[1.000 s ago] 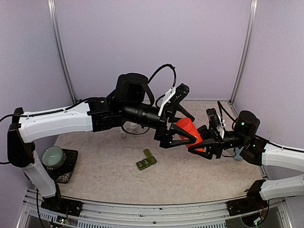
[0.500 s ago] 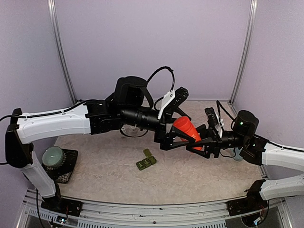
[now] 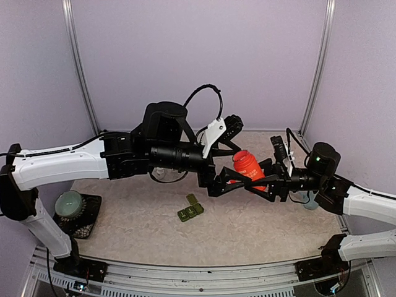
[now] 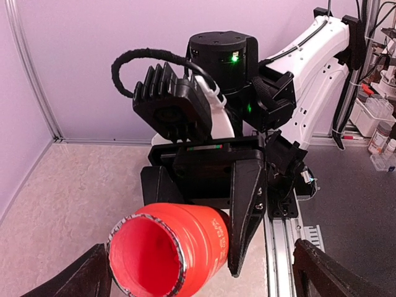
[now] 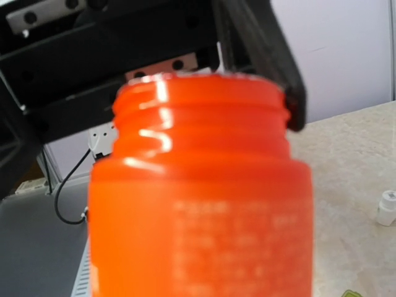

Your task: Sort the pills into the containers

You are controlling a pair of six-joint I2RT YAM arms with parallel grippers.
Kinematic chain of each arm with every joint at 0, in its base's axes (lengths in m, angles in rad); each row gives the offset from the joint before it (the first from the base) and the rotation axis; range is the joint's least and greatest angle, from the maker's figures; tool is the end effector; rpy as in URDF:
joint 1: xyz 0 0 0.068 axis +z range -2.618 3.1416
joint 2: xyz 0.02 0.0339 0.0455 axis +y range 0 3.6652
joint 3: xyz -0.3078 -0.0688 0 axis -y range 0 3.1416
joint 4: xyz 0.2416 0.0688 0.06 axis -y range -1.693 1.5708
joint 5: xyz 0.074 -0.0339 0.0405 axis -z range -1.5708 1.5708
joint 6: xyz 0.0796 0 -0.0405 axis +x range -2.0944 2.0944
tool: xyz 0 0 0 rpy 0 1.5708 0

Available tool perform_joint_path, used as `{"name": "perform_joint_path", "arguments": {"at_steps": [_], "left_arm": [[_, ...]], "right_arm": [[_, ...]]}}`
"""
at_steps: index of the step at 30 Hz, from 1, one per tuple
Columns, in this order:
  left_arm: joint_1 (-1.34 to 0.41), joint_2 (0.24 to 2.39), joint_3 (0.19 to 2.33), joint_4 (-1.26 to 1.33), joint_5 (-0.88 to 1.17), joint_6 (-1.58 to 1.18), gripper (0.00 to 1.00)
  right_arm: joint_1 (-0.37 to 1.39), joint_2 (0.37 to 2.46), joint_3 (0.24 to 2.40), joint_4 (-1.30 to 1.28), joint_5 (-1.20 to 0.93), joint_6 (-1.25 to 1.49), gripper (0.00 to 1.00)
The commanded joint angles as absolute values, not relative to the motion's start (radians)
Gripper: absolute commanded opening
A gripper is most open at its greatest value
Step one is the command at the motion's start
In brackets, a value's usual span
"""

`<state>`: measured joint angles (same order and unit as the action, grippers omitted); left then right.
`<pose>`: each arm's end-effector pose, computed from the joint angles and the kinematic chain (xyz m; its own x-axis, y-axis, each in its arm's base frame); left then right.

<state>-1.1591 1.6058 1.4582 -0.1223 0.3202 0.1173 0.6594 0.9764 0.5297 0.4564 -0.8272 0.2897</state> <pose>0.1462 -0.3974 0.4051 0.0100 0.2546 -0.9670 0.9969 0.0725 0.0294 0.1374 0.1807 0.3195 -0.2773 0.0297 -0.9603 -0.9571 0.0789 0.2788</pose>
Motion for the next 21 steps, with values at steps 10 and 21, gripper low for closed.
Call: {"name": "perform_joint_path", "arguments": {"at_steps": [10,21], "left_arm": [[-1.105,1.482,1.24,0.015,0.216,-0.004,0.99],[-1.136,1.221,0.923,-0.084,-0.179,-0.271,0.99]], "right_arm": [[0.617,0.89,0.532,0.367,-0.678,0.277,0.34],[0.617,0.859,0.514,0.341,-0.708,0.261,0.33]]}}
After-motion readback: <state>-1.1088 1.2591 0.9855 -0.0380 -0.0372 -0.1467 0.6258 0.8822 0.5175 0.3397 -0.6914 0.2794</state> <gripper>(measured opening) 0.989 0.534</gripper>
